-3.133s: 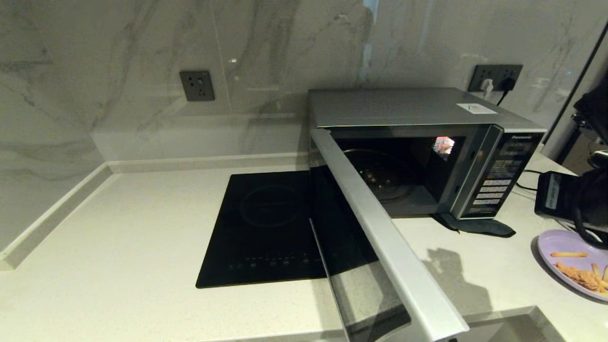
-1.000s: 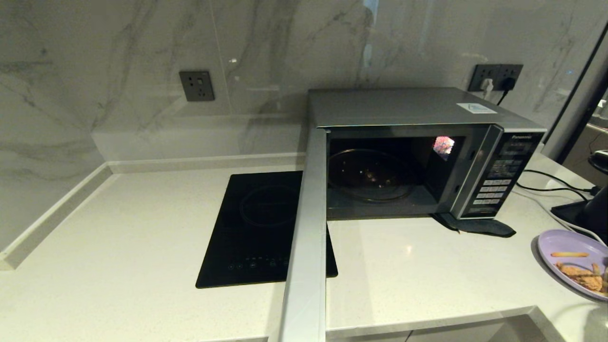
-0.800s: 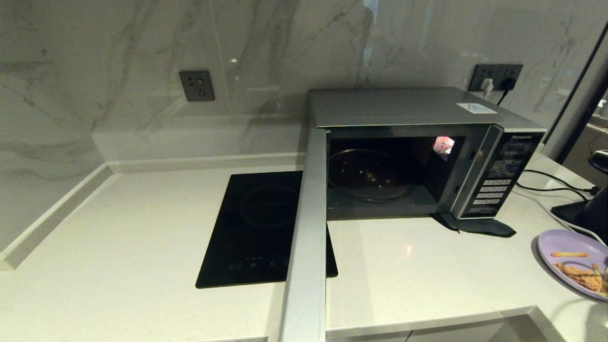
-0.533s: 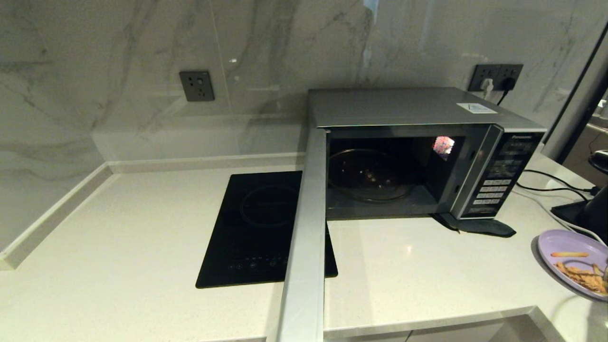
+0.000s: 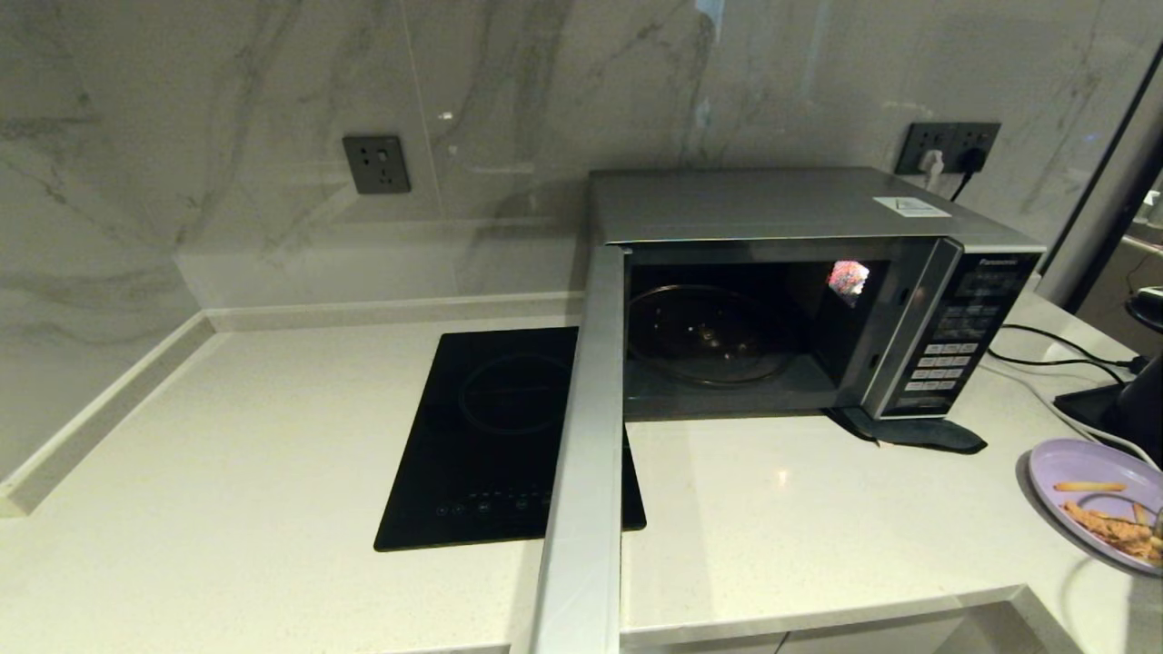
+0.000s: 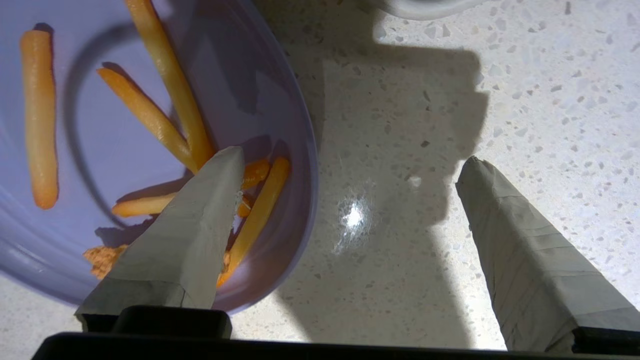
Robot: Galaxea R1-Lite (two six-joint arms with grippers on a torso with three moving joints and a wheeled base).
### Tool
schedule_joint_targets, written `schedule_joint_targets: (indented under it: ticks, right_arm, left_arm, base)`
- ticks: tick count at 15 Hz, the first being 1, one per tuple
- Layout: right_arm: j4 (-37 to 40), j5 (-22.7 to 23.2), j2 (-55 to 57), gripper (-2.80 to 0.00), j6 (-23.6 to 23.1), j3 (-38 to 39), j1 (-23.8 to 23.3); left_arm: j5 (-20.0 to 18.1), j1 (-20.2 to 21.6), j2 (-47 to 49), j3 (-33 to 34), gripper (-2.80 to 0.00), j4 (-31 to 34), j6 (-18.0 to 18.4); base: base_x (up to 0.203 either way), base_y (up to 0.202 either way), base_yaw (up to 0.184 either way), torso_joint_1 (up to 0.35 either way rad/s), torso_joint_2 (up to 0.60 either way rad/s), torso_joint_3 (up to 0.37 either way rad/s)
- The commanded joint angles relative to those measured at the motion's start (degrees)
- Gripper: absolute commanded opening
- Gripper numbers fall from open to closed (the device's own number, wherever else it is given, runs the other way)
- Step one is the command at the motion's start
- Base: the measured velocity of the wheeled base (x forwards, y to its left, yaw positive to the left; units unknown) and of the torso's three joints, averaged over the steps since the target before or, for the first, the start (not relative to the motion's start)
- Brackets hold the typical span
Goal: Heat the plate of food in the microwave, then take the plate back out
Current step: Put the plate in the microwave oven
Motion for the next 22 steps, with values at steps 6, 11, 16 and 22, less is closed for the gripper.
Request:
schedule_joint_targets:
  ticks: [6,11,16,22]
  right_arm:
    - [0.24,-0.10,1.74,0.00,0.51,-1.10,1.06]
    - [0.24,-0.24,2.62,0.00,1.68,-1.47,1.87]
    - [0.24,-0.36,2.97,0.00,1.68,-1.47,1.95]
    - [0.06,-1.68,3.39,-2.80,1.74,-1.78,2.13]
  left_arm:
    - [0.03,0.01,0.09,0.00,-2.80,-0.02,-0.03]
    - [0.03,0.01,0.09,0.00,-2.80,-0.02,-0.03]
    - [0.03,0.01,0.09,0.00,-2.80,-0.02,-0.03]
    - [0.03,0.01,0.09,0.00,-2.80,-0.02,-0.03]
  base:
    - [0.000,0.000,0.000,0.000,0.00,0.000]
    - [0.000,0.000,0.000,0.000,0.00,0.000]
    - [0.000,0.000,0.000,0.000,0.00,0.000]
    - [0.000,0.000,0.000,0.000,0.00,0.000]
